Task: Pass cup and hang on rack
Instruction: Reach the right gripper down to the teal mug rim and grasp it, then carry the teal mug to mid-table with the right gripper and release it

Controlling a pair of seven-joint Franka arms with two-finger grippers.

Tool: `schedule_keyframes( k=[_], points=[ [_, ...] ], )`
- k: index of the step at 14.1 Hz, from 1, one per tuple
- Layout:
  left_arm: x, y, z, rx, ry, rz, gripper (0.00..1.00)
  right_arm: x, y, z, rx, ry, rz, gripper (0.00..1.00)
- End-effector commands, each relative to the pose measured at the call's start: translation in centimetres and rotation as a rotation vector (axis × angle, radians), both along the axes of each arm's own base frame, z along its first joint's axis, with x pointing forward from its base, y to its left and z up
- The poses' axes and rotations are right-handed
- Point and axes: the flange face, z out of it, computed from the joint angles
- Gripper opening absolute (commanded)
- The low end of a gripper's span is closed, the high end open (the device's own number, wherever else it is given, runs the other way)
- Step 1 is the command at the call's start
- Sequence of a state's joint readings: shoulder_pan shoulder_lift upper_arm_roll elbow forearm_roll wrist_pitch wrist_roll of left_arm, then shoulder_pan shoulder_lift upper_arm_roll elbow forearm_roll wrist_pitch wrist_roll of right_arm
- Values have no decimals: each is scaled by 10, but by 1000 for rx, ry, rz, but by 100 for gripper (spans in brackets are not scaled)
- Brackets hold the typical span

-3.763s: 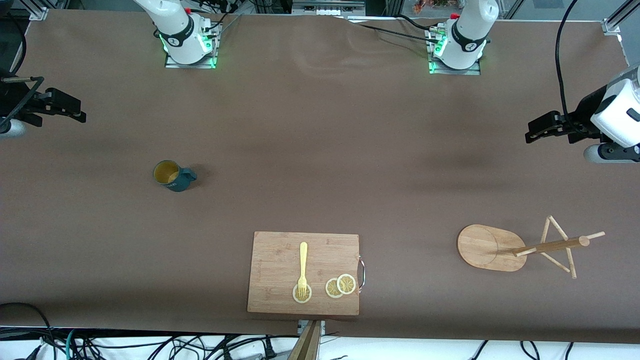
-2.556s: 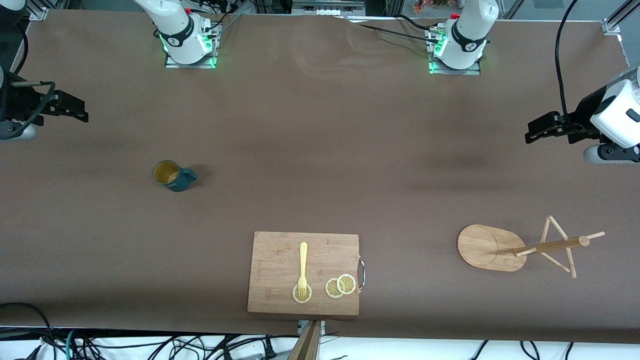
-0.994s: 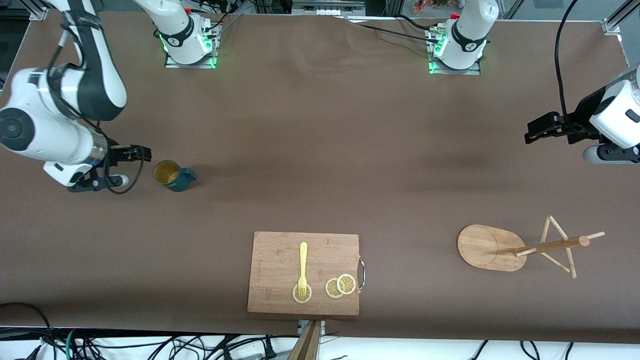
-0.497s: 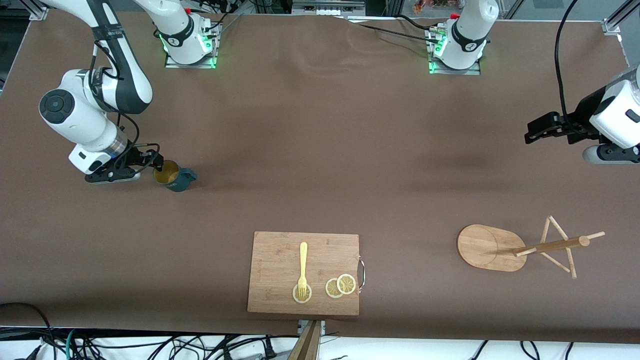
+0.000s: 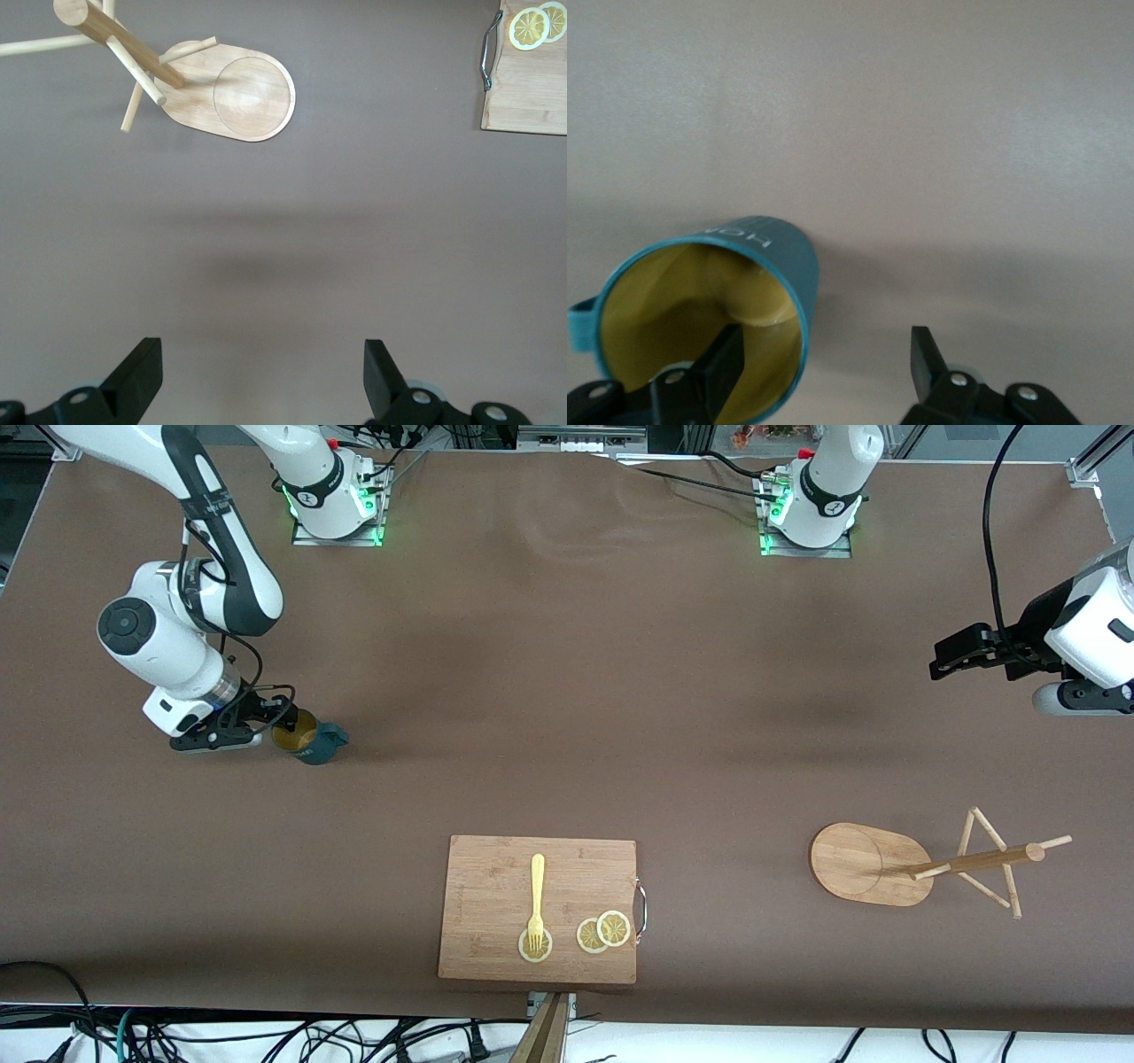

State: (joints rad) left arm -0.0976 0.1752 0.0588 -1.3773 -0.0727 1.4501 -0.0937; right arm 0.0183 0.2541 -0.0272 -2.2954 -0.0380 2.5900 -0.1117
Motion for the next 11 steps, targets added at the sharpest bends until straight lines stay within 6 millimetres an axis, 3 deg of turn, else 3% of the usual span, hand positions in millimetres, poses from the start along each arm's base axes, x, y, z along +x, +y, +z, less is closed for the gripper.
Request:
schedule_keyframes(
  k=[1,8,11],
  points=[
    [4,0,7,-25,-12,-3,100,3,1,1,-5,-16,-1,1],
    [4,-2,6,-25,-10,-5,100,15,6,15,-6,-10,14,0],
    [4,-4,6,-25,-10,-9,100,37,13,46,-12,54,13,0]
  ],
)
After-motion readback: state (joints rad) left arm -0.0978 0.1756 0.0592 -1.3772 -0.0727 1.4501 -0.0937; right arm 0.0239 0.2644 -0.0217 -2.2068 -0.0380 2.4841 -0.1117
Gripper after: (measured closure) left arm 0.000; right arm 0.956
